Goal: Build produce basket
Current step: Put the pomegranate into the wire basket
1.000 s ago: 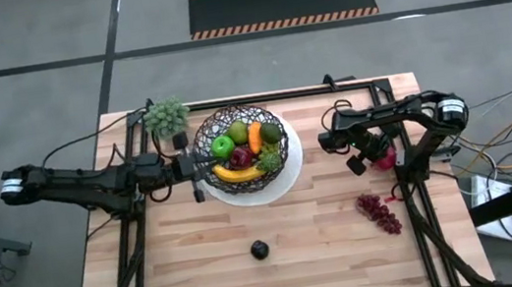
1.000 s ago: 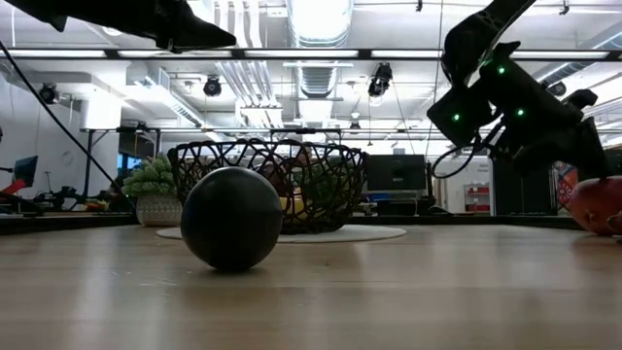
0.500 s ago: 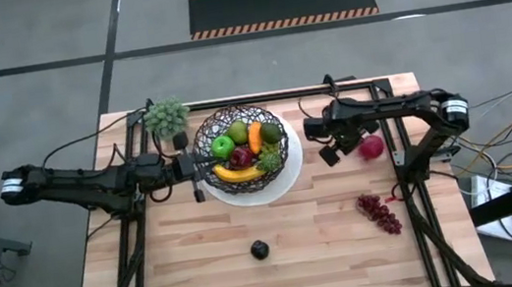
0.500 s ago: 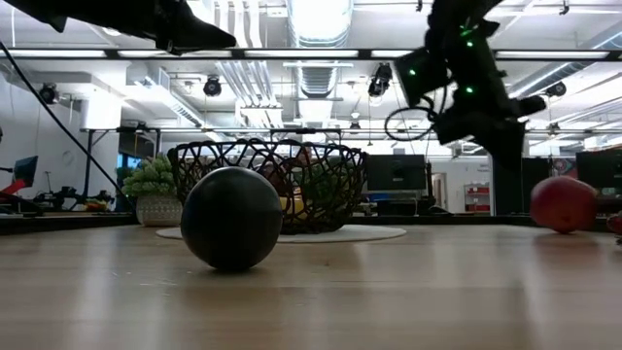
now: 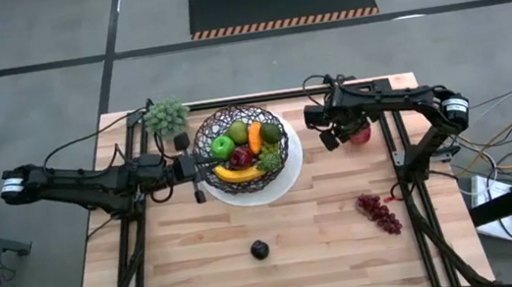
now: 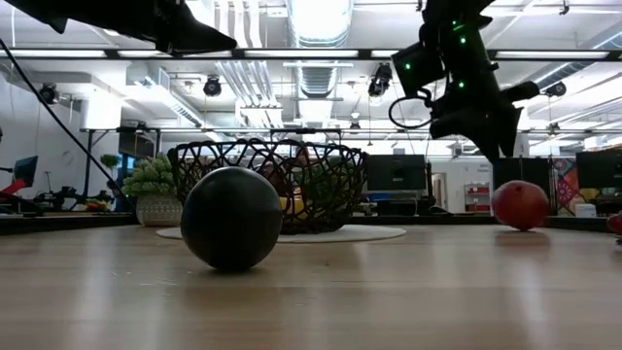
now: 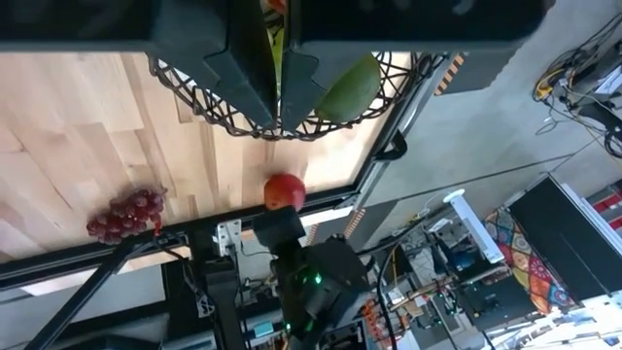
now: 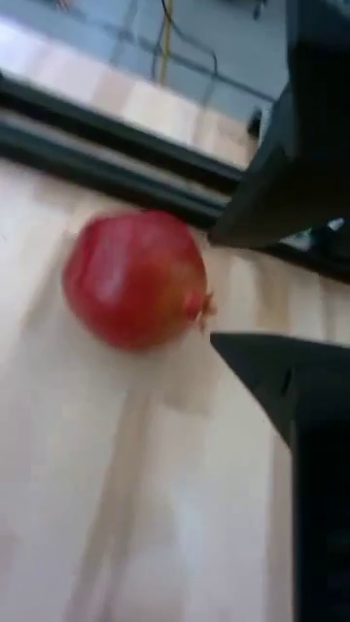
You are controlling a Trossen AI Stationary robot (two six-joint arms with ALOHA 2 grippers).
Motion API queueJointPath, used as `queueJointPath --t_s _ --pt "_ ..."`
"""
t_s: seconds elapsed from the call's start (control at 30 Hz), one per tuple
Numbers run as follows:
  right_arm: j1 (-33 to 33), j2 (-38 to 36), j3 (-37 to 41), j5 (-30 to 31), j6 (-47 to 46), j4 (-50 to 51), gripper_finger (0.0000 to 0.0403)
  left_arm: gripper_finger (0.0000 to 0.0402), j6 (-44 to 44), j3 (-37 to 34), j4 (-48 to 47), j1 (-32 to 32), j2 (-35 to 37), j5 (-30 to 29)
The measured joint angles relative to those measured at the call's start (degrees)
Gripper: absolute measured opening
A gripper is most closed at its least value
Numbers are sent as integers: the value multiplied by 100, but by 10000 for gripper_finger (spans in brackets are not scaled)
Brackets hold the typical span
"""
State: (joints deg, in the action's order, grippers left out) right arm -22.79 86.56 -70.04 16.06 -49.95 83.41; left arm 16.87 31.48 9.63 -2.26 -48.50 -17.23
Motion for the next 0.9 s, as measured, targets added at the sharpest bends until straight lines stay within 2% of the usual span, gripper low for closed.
queueJointPath --t_s 0.2,0.37,0.53,0.7,0.9 --pt "-13 0 176 981 -253 -247 259 2 2 0 8 0 -20 2" --pt "-109 0 479 1125 169 -1495 326 2 2 0 7 0 -32 4" --pt "-255 0 734 648 1098 -2222 331 2 2 -9 7 0 -49 7" --pt "-534 -10 538 404 1553 -2201 327 2 0 -15 16 0 -61 22" --pt "-768 -19 184 -247 2444 -2200 326 2 0 -15 22 0 -65 20"
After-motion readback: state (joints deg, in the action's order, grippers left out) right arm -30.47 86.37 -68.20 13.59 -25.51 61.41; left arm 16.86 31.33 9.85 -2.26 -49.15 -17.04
